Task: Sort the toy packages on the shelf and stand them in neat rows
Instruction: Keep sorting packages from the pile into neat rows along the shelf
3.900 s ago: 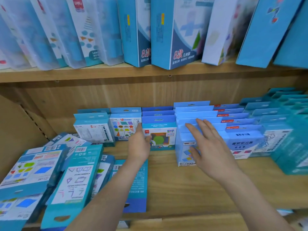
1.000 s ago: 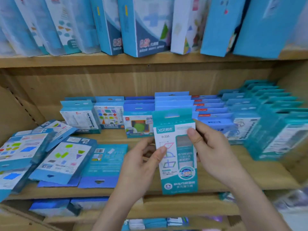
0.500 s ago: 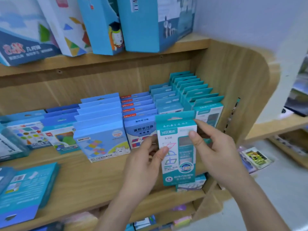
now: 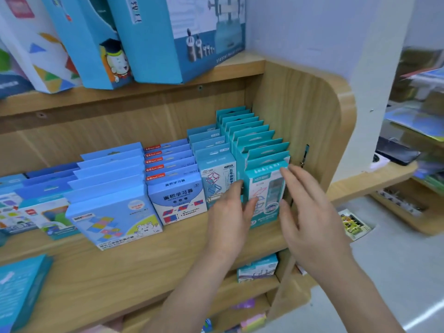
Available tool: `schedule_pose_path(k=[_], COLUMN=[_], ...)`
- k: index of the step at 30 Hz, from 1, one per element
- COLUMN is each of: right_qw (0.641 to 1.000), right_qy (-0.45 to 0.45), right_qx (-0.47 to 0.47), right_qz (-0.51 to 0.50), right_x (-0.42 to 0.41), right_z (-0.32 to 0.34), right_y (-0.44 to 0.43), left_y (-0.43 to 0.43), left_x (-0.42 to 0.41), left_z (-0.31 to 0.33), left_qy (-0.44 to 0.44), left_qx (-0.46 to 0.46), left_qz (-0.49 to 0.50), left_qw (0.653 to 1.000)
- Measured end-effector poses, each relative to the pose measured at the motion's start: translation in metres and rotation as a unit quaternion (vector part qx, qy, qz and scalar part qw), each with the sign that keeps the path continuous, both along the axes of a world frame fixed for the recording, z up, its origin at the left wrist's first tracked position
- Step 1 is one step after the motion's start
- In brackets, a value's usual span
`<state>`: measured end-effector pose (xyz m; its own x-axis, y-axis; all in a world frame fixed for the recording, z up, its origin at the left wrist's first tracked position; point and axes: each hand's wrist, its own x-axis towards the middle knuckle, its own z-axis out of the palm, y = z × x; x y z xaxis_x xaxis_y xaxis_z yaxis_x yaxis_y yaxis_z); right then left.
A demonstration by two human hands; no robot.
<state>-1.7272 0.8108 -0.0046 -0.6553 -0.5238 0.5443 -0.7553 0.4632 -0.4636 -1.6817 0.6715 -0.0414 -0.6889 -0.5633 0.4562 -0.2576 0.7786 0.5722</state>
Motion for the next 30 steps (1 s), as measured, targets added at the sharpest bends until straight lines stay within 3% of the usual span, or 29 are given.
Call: schedule_pose_path(k=[6,11,22,25,30], right_qw=[0.998,0.997,0.999,0.999,1.000], right_qy=[0.000,-0.001,0.006,0.001,-0.014], right_qx=[0.057,0.078,0.053,0.045,0.006], right_qz=[0.006,0.001,0.007,0.012,0.026], right_x=[-0.002,-0.003,-0.011,-0.015,-0.015], right_z=[-0.011,-0.016,-0.017,-0.017,-0.011], right_y=[-0.004,-0.007,-0.005,-0.004,-0.001], left_y=[0.006,0.006,0.005,0.000,-0.001], left_x=[-0.008,-0.017,-0.015,-0.013,-0.005], left_z=[-0.002,-0.004,0.001,0.006,0.005], left_qy=[0.000,-0.058,-0.074,-0.083,-0.051], left_qx=[-0.040,-0.158,-0.284,-0.273,-0.176], left_qz=[-0.006,0.035,0.057,0.041,0.018], left_qw=[0.999,0.985,0.954,0.958,0.983])
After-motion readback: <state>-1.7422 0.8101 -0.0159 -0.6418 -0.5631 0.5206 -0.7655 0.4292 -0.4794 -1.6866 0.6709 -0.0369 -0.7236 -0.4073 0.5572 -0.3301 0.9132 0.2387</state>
